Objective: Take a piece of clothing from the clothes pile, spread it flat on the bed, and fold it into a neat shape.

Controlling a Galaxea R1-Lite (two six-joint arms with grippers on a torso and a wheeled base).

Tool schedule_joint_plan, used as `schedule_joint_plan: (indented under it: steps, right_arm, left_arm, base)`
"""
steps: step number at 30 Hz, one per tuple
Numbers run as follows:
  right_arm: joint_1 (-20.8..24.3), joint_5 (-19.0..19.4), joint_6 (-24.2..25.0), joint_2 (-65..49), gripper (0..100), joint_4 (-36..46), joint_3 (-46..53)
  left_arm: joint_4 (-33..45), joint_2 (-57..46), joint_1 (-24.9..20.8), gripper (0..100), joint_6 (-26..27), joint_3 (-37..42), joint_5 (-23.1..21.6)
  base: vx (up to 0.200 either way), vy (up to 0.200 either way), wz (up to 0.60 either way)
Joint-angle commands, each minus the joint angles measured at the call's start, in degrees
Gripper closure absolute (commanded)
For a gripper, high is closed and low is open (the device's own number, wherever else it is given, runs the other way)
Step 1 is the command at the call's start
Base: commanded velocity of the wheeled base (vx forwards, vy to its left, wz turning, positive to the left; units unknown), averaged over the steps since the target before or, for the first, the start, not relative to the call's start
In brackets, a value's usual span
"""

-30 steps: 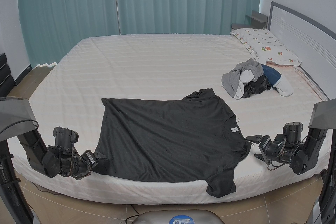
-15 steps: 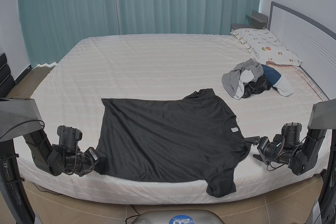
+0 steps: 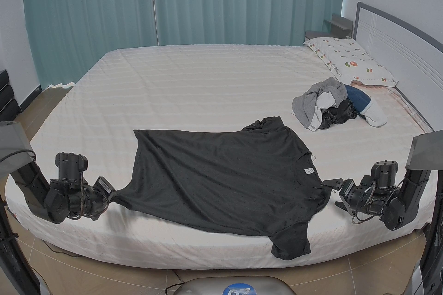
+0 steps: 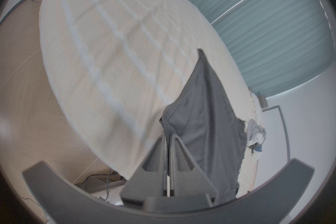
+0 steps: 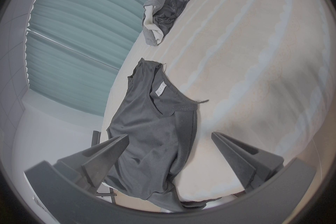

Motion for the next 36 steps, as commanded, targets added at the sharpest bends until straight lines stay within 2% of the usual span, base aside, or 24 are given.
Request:
schedule_joint_plan:
  steps: [1, 9, 12, 17, 23, 24, 31, 36]
  right_arm:
    - [0.7, -0.4, 0.0, 0.4, 0, -0.1, -0.7]
    - [1.4, -0.8, -0.1, 3.5, 0, 0.6, -4.8]
    - [2.0, -2.4, -0.1, 5.4, 0, 1.2, -7.1]
    - [3.9, -3.3, -1.0, 6.9, 0, 1.6, -8.8]
    - [4.6, -3.1, -1.1, 8.4, 0, 1.7, -11.8]
    - [4.8, -3.1, -1.3, 8.5, 100, 1.8, -12.3]
    - [6.1, -3.2, -3.7, 8.7, 100, 6.1, -16.6]
    - [4.3, -3.5, -3.8, 8.3, 100, 9.0, -24.0]
  left_arm:
    - [-0.1, -4.5, 2.7, 100, -0.2, -0.4, -0.6]
    - [-0.1, -4.9, 3.5, 100, -0.1, -1.4, 0.2]
    - [-0.1, -5.4, 4.2, 100, -0.4, -1.5, 0.1]
    - [-1.9, -4.8, 5.3, 100, -5.1, -2.9, 0.1]
    - [-6.3, -1.6, 5.9, 100, -7.3, -2.1, -0.5]
    - [-6.5, -0.6, 5.9, 100, -7.2, -2.4, -0.4]
    - [-7.3, 0.6, 5.9, 100, -7.3, -2.2, -0.3]
    - [-7.4, 0.5, 5.9, 100, -7.3, -2.1, -0.3]
  base:
    - [0.0, 0.0, 0.0]
    - [0.0, 0.0, 0.0]
    - [0.0, 0.0, 0.0]
    - [0.0, 0.0, 0.0]
    - [0.0, 0.0, 0.0]
    - [0.0, 0.0, 0.0]
    - [0.0, 0.0, 0.0]
    - [0.0, 0.0, 0.0]
